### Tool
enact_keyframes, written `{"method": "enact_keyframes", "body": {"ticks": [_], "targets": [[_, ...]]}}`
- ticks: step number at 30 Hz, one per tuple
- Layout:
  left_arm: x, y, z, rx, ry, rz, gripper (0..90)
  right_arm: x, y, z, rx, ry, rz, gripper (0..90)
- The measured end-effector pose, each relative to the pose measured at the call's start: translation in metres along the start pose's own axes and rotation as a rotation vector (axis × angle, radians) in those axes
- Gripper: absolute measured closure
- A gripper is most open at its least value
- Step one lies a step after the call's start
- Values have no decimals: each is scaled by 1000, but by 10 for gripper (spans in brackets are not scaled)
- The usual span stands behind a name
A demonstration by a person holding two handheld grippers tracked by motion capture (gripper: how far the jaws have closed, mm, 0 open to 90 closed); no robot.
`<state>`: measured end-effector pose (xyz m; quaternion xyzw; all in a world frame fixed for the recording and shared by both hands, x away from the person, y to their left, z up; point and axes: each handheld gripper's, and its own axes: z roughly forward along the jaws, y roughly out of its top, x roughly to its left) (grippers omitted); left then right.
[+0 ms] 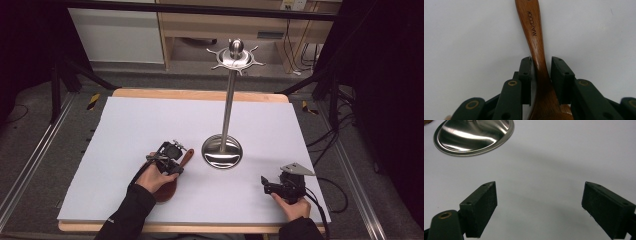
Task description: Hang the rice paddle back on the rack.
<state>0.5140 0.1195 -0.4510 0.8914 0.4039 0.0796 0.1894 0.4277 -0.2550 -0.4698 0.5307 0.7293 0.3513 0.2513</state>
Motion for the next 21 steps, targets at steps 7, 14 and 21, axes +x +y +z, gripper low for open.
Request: {"method": "enact_keyframes", "body": {"ticks": [7,14,21], "targets": [[-3,3,1,22,11,-1,705,1,0,0,7,5,7,133],[-1,2,0,17,12,-1,731,1,0,0,7,2,3,134],[-1,4,0,28,15,-18,773,1,0,0,9,8,7,134]]}}
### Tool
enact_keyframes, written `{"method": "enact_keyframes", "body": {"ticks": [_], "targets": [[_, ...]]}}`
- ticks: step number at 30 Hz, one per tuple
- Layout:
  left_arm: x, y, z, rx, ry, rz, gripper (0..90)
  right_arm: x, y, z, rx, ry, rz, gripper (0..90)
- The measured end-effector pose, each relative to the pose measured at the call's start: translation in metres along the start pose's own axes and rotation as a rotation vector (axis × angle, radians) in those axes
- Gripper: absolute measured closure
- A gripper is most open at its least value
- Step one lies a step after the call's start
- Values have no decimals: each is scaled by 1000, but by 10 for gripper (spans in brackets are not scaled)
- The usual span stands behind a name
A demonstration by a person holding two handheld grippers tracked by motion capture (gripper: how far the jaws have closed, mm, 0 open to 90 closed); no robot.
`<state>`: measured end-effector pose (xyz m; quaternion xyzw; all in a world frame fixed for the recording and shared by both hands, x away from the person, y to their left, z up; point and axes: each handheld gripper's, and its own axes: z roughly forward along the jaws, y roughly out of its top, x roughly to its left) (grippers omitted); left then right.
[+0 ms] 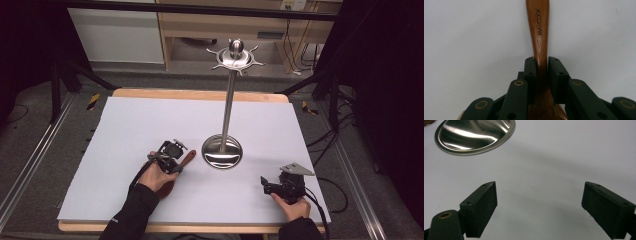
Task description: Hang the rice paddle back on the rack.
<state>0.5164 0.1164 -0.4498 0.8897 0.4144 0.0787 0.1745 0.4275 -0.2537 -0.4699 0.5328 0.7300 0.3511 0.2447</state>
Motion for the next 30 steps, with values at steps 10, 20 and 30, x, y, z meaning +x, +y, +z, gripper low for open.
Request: {"method": "enact_keyframes", "body": {"ticks": [10,20,30], "targets": [[1,1,0,7,-9,17,778,0,0,0,2,0,0,133],[3,0,-1,2,-16,29,781,-1,0,1,2,2,0,133],[4,-4,-10,-24,-32,38,784,-2,0,1,-1,0,-4,133]]}}
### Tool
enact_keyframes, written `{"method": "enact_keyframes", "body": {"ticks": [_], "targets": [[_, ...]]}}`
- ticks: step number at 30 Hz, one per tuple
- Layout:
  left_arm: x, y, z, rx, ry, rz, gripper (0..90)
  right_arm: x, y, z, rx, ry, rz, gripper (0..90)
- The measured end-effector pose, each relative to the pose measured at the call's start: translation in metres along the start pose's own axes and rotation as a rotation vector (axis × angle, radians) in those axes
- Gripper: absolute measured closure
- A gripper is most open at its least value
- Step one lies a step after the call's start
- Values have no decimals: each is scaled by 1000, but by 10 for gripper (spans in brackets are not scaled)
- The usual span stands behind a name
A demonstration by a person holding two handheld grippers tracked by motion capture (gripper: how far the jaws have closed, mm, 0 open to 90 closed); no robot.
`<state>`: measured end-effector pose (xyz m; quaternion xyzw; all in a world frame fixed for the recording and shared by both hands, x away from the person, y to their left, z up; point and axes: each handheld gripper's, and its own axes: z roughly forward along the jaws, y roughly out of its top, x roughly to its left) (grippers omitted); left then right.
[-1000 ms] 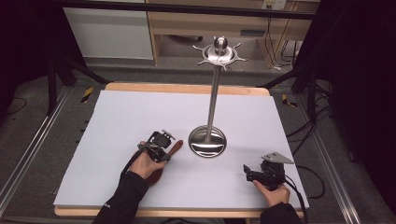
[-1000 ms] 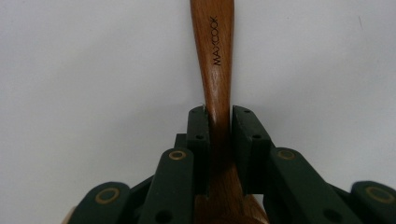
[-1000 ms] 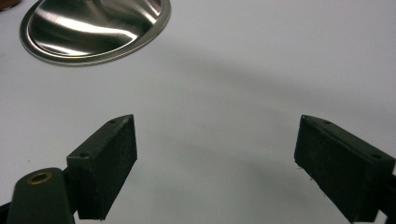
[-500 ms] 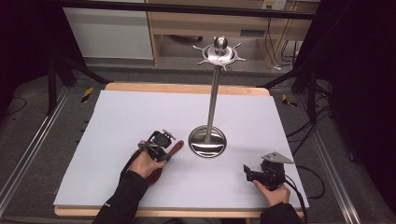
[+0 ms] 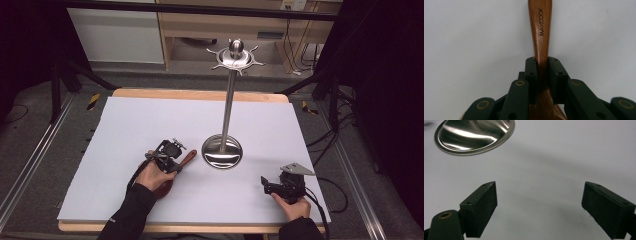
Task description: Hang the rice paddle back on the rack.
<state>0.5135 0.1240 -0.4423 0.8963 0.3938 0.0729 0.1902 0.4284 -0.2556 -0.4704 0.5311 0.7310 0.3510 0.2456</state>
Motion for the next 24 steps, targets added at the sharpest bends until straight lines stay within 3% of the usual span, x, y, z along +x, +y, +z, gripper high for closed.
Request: {"method": "enact_keyframes", "body": {"ticks": [15,24], "targets": [[0,-17,-26,-121,-2,-11,787,0,0,0,-1,-3,5,134],[-1,-28,-50,-229,-1,-23,788,0,0,0,-2,-5,-1,135]]}}
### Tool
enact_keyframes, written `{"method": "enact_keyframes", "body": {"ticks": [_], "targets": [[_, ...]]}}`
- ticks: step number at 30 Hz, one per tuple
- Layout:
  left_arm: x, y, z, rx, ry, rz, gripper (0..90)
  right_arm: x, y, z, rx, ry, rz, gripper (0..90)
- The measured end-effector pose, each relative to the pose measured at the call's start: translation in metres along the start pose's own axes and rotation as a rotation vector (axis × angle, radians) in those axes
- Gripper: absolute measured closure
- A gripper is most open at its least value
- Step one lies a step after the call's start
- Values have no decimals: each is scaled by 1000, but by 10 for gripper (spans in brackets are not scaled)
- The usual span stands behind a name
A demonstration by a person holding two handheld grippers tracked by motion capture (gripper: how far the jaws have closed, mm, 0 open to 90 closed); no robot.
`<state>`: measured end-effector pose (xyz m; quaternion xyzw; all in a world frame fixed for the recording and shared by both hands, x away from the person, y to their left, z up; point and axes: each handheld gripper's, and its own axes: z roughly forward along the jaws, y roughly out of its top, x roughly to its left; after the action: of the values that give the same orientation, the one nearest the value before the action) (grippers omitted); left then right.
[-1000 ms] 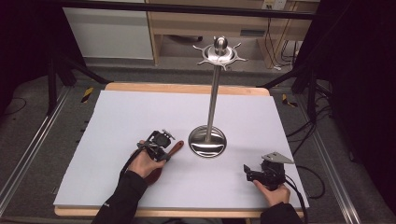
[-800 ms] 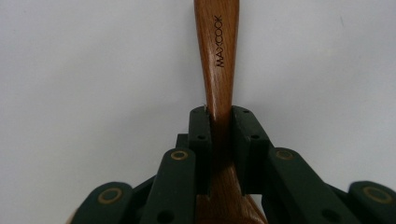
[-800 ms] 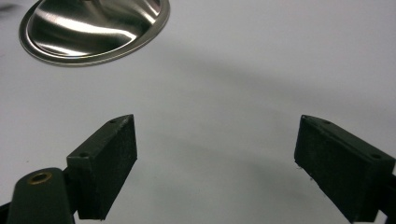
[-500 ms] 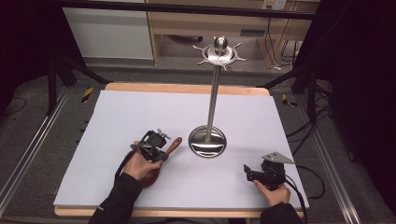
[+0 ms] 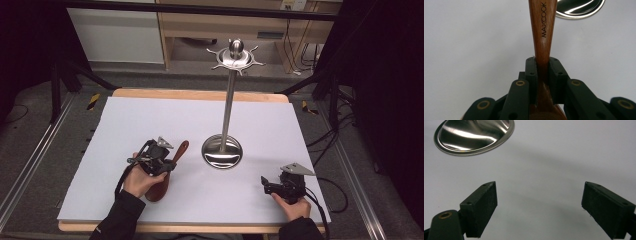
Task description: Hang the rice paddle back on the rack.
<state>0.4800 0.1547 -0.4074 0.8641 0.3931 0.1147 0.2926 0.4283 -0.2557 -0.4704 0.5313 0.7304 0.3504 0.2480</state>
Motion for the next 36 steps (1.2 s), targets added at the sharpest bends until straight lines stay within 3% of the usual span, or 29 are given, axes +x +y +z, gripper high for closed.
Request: {"method": "enact_keyframes", "body": {"ticks": [1,6,12,15,17,20,27,36], "targets": [[-1,-2,-7,-38,3,-3,788,1,0,0,5,4,4,135],[-6,-5,-29,-128,13,7,788,1,0,0,0,-1,4,136],[-11,-7,-46,-206,13,14,788,1,0,-1,5,3,3,136],[-11,-8,-59,-277,-1,-2,788,0,0,0,0,-2,-7,138],[-10,-8,-61,-294,-4,-9,788,1,0,-1,0,-5,-1,138],[-8,-10,-72,-389,6,-34,787,1,0,0,0,-5,-2,138],[-3,-3,-86,-479,-5,-57,787,0,0,-1,-4,-2,2,151],[-6,9,-94,-548,-28,-54,787,-1,0,-1,-4,-2,5,151]]}}
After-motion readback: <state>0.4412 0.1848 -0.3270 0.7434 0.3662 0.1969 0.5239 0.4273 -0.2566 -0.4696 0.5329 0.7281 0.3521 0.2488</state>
